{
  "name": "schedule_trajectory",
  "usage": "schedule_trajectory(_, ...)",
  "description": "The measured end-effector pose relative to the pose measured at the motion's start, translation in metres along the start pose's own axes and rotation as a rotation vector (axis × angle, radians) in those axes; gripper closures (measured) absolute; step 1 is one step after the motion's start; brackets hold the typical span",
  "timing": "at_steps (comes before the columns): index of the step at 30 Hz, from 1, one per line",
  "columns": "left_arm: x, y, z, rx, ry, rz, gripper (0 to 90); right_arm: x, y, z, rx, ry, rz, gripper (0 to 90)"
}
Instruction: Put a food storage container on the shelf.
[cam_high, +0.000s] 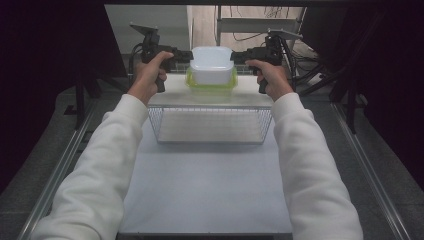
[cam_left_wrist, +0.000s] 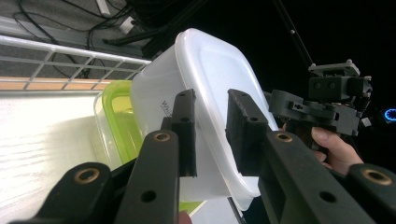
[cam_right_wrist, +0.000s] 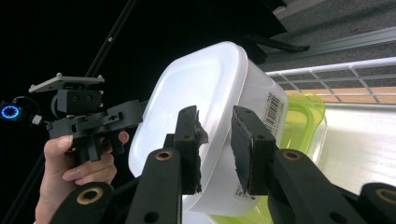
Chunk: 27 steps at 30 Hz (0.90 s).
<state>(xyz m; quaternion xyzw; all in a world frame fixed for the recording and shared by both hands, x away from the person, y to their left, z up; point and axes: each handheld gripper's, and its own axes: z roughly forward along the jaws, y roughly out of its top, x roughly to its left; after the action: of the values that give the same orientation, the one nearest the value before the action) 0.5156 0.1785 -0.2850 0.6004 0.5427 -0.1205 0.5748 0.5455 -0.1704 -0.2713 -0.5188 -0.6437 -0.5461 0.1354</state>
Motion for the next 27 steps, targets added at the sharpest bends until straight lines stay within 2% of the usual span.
schedule_trajectory(3,-0.001,-0.001,0.000,-0.005,0.003,0.021,70.1,0.000,0.000,0.000,0.004,-0.001,-0.014,69.9)
schedule_trajectory(4,-0.003,-0.001,0.000,-0.013,0.021,0.036,66.9,0.001,-0.001,0.000,0.007,-0.005,-0.023,67.3)
schedule_trajectory(5,-0.004,-0.002,0.000,-0.028,0.038,0.053,61.0,0.002,-0.001,0.000,-0.002,-0.014,-0.039,62.1)
schedule_trajectory(7,-0.005,-0.003,-0.003,-0.052,0.041,0.070,50.6,0.004,-0.002,-0.002,-0.034,-0.032,-0.070,52.3)
schedule_trajectory(10,-0.011,-0.005,-0.009,-0.071,0.070,0.126,41.3,0.010,-0.004,-0.008,-0.084,-0.037,-0.134,44.7)
schedule_trajectory(12,-0.015,-0.008,-0.013,-0.076,0.076,0.154,37.0,0.016,-0.006,-0.011,-0.095,-0.045,-0.186,40.8)
schedule_trajectory(16,-0.027,-0.016,-0.018,-0.079,0.088,0.234,33.7,0.030,-0.012,-0.018,-0.097,-0.089,-0.314,35.3)
schedule_trajectory(18,-0.032,-0.020,-0.019,-0.081,0.099,0.263,32.7,0.034,-0.015,-0.020,-0.090,-0.091,-0.348,33.3)
schedule_trajectory(21,-0.038,-0.026,-0.022,-0.071,0.094,0.295,31.9,0.036,-0.022,-0.023,-0.088,-0.083,-0.371,31.7)
schedule_trajectory(27,-0.039,-0.040,-0.029,-0.063,0.095,0.313,30.3,0.032,-0.036,-0.031,-0.092,-0.054,-0.398,30.8)
